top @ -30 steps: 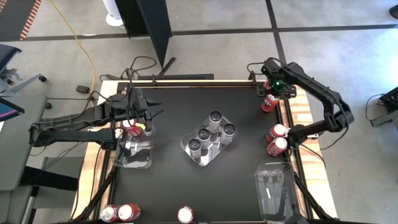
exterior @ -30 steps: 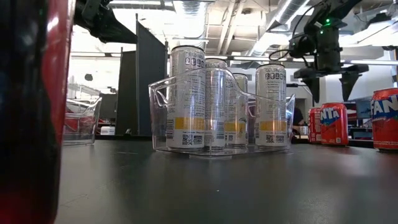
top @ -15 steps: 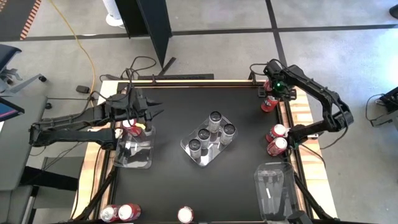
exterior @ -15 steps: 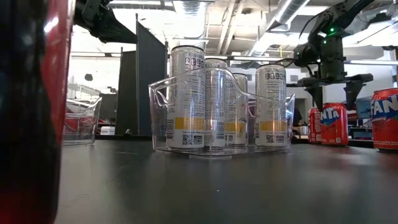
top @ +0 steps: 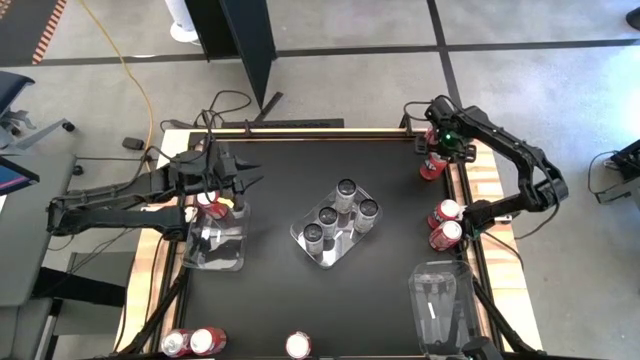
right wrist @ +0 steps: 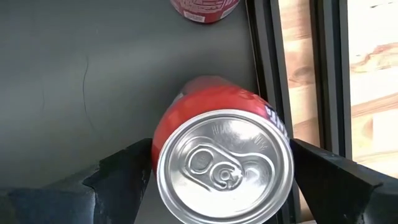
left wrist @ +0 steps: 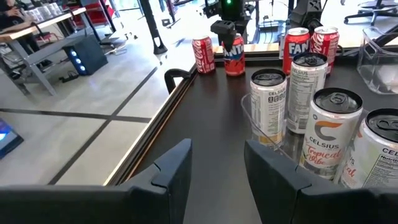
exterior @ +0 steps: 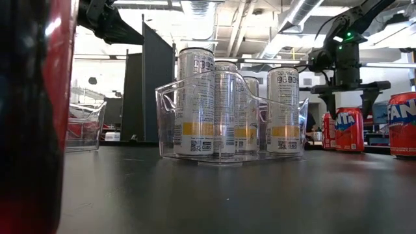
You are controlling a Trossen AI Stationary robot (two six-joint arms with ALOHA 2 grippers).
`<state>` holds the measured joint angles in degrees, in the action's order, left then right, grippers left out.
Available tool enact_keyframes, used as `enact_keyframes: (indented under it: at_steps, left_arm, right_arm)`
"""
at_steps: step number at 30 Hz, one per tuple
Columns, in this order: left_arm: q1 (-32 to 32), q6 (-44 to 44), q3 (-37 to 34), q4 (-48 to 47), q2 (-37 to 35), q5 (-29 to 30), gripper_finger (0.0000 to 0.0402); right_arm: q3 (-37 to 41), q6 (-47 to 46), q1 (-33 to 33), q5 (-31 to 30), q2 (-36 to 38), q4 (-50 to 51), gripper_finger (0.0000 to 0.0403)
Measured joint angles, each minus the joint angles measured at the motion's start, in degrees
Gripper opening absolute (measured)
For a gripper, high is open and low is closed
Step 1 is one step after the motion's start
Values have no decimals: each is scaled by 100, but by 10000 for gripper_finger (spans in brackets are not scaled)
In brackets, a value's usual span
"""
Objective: Sort soda cans
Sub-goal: Put the orange soda can into the left transparent bin
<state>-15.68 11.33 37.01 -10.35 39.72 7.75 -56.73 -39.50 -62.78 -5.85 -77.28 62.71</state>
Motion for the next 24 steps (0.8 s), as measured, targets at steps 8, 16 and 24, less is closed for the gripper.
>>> enact_keyframes:
  at_steps: [8,16,24]
  left_arm:
    - [0,2,0,-5,0,0,143]
    - [0,2,0,-13,0,0,143]
    - [0,2,0,-15,0,0,143]
  right_arm:
    - [0,-109,11,-28,-2,-45,381]
    - [32,-164,98,-67,-2,-131,380]
    - [262,-231,143,-89,-245,-348,380]
